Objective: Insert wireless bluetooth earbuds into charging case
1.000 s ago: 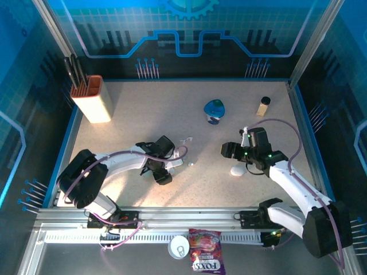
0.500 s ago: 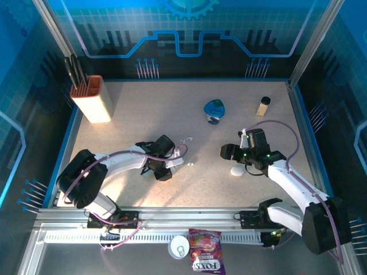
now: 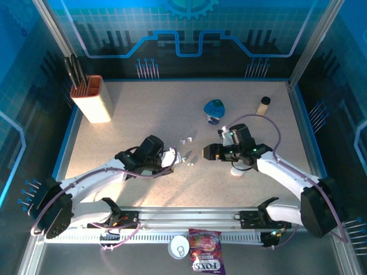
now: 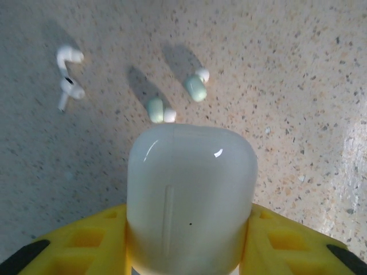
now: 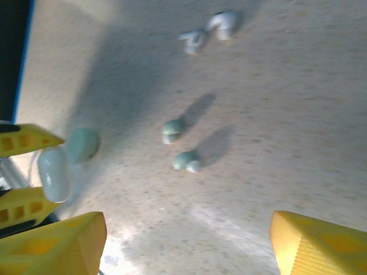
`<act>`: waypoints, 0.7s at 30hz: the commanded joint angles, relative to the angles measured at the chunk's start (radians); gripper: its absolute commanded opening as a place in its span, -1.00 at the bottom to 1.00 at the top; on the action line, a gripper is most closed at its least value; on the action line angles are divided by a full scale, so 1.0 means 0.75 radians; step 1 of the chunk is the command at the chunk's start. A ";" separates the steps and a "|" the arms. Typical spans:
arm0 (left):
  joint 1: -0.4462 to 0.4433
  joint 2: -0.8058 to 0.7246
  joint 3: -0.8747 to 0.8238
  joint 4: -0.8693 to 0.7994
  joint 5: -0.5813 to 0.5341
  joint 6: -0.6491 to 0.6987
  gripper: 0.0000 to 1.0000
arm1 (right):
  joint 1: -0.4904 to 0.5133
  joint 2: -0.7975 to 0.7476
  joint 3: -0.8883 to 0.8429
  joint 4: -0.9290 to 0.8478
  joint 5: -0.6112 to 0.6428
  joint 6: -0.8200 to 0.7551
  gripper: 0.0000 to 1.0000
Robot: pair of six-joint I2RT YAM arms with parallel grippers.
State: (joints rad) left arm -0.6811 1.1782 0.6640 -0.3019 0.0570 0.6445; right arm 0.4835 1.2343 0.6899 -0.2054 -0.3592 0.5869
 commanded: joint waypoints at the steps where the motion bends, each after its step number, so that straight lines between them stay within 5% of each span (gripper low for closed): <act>1: -0.020 -0.060 -0.040 0.082 0.023 0.105 -0.41 | 0.095 0.078 0.073 0.146 -0.112 0.053 0.51; 10: -0.056 -0.075 -0.049 0.098 -0.005 0.127 -0.40 | 0.271 0.351 0.244 0.235 -0.201 0.094 0.41; 21: -0.059 -0.072 -0.045 0.105 -0.013 0.118 -0.40 | 0.317 0.465 0.318 0.260 -0.276 0.115 -0.26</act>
State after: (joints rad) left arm -0.7177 1.1400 0.6373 -0.2451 0.0483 0.7174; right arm 0.7086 1.5627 0.9005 -0.0257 -0.5343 0.6701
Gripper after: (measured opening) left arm 0.403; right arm 0.389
